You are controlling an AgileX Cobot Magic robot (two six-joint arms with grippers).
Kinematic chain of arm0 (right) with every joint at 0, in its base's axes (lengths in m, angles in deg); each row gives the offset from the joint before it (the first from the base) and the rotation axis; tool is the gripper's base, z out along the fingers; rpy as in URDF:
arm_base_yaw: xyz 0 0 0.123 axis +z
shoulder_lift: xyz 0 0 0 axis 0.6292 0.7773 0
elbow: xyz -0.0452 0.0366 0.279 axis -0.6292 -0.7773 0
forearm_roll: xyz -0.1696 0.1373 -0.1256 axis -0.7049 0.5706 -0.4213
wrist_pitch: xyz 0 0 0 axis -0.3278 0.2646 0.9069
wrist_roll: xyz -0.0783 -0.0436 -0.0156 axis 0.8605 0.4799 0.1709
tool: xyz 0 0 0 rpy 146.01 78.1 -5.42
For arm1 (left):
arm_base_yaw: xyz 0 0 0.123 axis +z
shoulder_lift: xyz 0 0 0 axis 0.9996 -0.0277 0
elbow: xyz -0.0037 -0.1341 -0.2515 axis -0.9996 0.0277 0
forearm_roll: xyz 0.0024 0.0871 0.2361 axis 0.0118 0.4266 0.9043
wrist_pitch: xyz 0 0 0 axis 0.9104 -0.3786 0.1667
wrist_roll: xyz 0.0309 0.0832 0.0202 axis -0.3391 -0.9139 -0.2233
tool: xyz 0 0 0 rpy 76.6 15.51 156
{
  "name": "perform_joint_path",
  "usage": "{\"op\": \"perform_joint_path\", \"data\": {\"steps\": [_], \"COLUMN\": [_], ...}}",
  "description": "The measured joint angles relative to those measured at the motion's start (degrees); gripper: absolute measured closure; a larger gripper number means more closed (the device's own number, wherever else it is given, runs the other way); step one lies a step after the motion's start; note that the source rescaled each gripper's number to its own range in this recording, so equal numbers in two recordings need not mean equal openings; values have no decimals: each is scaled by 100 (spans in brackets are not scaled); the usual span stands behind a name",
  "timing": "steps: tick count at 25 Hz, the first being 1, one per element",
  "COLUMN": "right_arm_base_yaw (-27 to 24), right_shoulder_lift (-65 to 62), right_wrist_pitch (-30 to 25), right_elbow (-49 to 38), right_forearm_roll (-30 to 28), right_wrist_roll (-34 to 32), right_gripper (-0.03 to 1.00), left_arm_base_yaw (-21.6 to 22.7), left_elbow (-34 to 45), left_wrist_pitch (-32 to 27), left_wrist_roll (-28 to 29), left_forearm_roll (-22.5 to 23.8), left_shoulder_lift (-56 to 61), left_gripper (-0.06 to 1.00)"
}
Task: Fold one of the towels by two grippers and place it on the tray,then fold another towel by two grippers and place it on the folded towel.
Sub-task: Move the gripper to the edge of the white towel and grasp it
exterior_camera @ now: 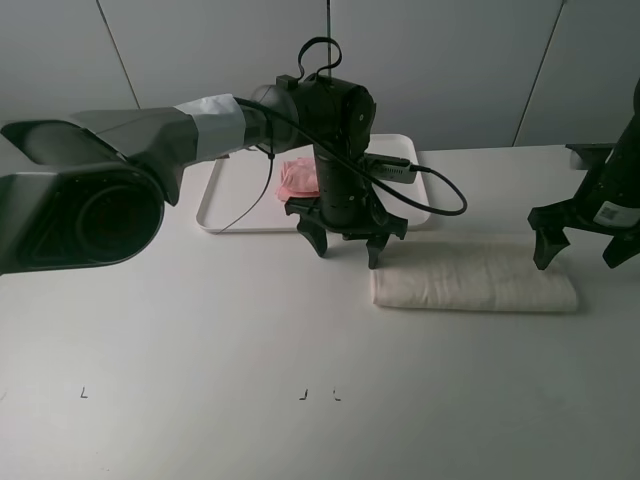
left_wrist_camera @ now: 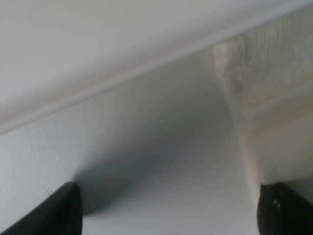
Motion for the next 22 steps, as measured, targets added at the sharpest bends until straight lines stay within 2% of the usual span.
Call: {"op": "perform_joint_path", "data": {"steps": [4, 11, 17, 19, 22], "right_arm_base_yaw": [0, 0, 0, 0, 0], "right_shoulder_lift": [104, 377, 505, 528, 583], "right_wrist_pitch": [0, 0, 64, 76, 76], "right_elbow": [0, 6, 6, 6, 52], "right_forearm_roll": [91, 537, 570, 621, 705], "right_wrist_roll": [13, 235, 270, 270, 270], "right_gripper": [9, 18, 22, 27, 41], "left_arm_base_yaw": [0, 0, 0, 0, 0], "left_elbow": [0, 0, 0, 0, 0], "left_wrist_pitch": [0, 0, 0, 0, 0], "left_wrist_roll": [0, 0, 0, 0, 0], "left_forearm_roll": [0, 0, 0, 0, -11], "left_shoulder_lift": [0, 0, 0, 0, 0], "left_gripper": [2, 2, 2, 2, 2]}}
